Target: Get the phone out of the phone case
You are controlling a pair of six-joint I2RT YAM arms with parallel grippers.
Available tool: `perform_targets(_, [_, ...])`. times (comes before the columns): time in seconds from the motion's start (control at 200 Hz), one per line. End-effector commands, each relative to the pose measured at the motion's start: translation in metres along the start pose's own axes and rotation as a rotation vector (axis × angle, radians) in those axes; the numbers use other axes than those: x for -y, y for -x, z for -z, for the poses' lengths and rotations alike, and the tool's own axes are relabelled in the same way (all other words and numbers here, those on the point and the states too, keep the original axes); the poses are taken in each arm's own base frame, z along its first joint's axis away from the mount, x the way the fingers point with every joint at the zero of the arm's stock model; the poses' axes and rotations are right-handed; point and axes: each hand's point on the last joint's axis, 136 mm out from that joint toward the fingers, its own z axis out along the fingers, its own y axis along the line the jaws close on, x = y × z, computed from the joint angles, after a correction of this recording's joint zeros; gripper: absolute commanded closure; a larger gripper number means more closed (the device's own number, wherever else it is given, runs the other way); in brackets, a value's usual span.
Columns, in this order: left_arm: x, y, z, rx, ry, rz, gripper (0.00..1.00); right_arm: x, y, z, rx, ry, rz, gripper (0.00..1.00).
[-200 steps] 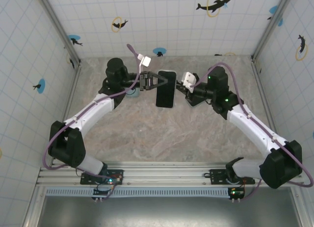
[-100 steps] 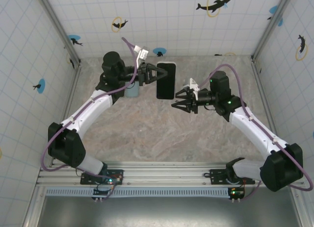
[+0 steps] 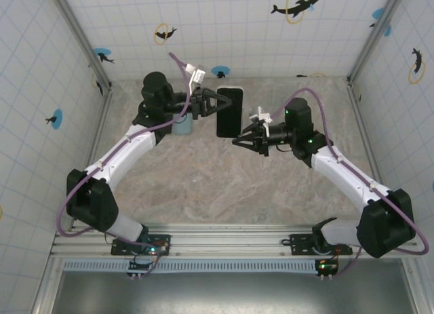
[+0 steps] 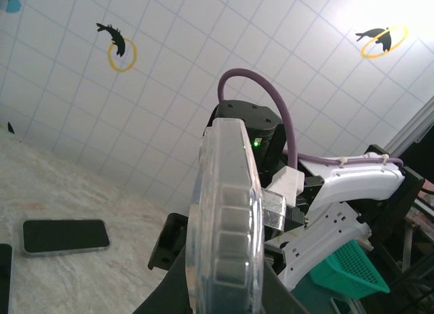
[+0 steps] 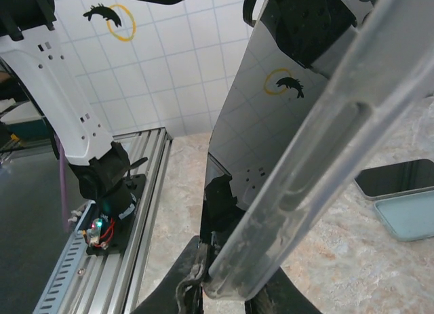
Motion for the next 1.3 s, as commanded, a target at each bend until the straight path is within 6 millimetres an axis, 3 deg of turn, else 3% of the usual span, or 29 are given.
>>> perform_targets(0.0, [0.012,0.005,0.004,0.011,-0.014,-0.06,1.0,-0.002,0.019,-0.002,0.025,0.019,0.044,0.81])
perform_targets(0.561, [0.01,0.0,0.005,0.003,-0.016,-0.047,1.0,0.001,0.025,0.001,0.079,0.036,-0.011,0.82])
perform_targets(0.731, [0.009,-0.001,0.004,0.001,-0.02,-0.029,1.0,0.005,0.022,0.0,0.061,0.023,-0.01,0.87])
perform_targets(1.011, [0.016,-0.009,0.001,-0.035,-0.058,0.063,1.0,0.027,0.012,-0.001,-0.072,-0.161,0.21,0.97])
perform_targets(1.136, [0.021,-0.018,-0.004,-0.057,-0.072,0.134,1.0,0.042,0.027,0.004,-0.064,-0.284,0.344,0.98])
perform_targets(1.296, [0.026,-0.024,-0.009,-0.052,-0.087,0.205,1.0,0.054,0.043,0.004,-0.076,-0.31,0.45,0.99])
